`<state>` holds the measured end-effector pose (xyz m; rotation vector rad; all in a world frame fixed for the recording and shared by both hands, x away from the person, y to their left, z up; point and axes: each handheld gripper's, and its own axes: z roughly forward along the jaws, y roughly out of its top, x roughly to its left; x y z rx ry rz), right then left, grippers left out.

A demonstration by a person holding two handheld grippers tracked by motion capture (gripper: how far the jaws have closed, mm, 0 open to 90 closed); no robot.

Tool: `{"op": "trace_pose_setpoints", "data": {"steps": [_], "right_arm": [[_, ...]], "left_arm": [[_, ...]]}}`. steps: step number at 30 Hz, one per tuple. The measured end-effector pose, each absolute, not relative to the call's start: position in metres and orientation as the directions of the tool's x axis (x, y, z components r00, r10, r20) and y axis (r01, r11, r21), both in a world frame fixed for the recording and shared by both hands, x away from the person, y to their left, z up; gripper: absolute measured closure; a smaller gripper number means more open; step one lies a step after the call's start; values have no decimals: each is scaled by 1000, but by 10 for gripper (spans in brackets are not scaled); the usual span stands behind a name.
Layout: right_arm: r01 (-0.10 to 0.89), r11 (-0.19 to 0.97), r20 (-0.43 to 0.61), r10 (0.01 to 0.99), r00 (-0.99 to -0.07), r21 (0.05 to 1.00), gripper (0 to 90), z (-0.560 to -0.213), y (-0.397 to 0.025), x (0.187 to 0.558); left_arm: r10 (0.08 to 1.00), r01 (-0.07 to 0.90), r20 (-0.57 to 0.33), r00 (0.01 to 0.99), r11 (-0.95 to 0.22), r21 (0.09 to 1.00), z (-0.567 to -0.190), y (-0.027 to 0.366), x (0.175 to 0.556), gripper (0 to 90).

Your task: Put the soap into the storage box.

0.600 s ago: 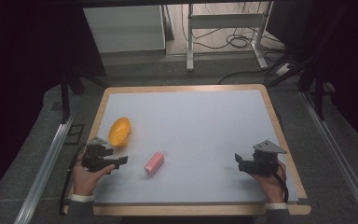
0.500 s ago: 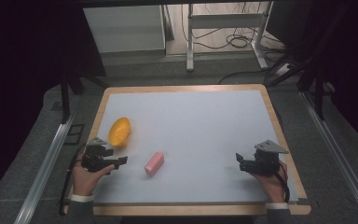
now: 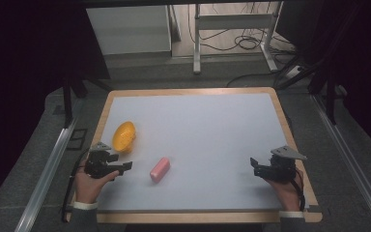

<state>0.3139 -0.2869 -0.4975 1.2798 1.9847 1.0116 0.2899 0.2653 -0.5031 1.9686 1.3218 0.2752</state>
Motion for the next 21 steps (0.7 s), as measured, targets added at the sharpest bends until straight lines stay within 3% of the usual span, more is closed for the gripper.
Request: {"op": "trace_pose_setpoints", "data": {"steps": [21], "right_arm": [[497, 256, -45, 917, -397, 829, 87, -494, -287, 312]], "left_arm": [[875, 708, -199, 442, -204, 676, -500, 262, 287, 267]]}}
